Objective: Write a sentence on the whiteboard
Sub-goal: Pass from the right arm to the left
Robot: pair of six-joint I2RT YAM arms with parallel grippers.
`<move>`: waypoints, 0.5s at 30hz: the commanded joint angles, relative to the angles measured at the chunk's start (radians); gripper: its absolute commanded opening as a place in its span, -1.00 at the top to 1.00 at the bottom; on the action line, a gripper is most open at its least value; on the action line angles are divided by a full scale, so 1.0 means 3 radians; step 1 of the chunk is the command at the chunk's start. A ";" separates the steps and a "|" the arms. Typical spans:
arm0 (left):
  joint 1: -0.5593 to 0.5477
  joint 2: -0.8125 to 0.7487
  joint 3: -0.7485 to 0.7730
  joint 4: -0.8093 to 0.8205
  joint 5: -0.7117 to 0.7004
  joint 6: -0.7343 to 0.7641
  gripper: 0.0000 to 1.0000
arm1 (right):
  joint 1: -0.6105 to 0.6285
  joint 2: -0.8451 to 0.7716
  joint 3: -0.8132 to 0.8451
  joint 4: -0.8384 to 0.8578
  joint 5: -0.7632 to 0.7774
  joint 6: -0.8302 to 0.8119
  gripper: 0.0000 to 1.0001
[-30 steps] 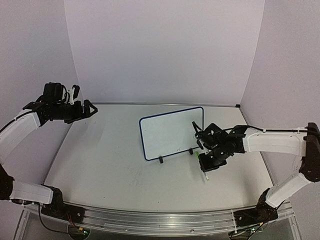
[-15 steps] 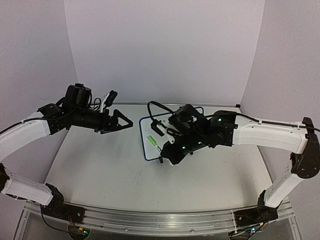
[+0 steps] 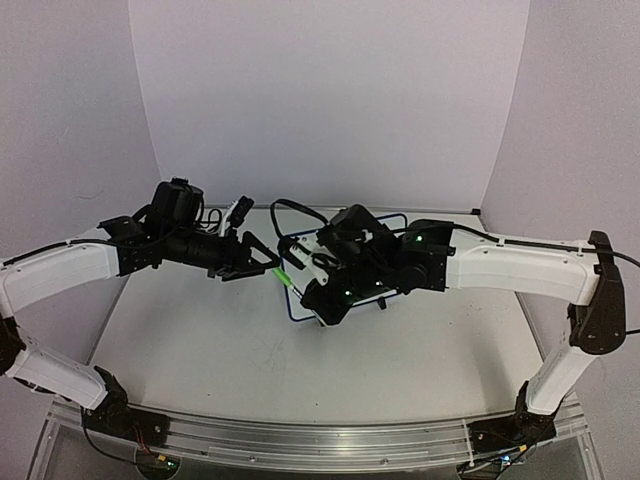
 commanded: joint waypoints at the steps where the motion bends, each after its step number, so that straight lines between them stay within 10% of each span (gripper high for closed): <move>1: -0.0017 0.0107 0.0109 0.0099 0.0135 0.0000 -0.15 | 0.0027 0.0023 0.0136 0.0125 0.0035 -0.0082 1.00; 15: -0.0052 0.0277 0.0083 0.0263 0.0393 -0.0088 0.30 | 0.0031 0.0101 0.0177 0.0124 0.0211 -0.0090 1.00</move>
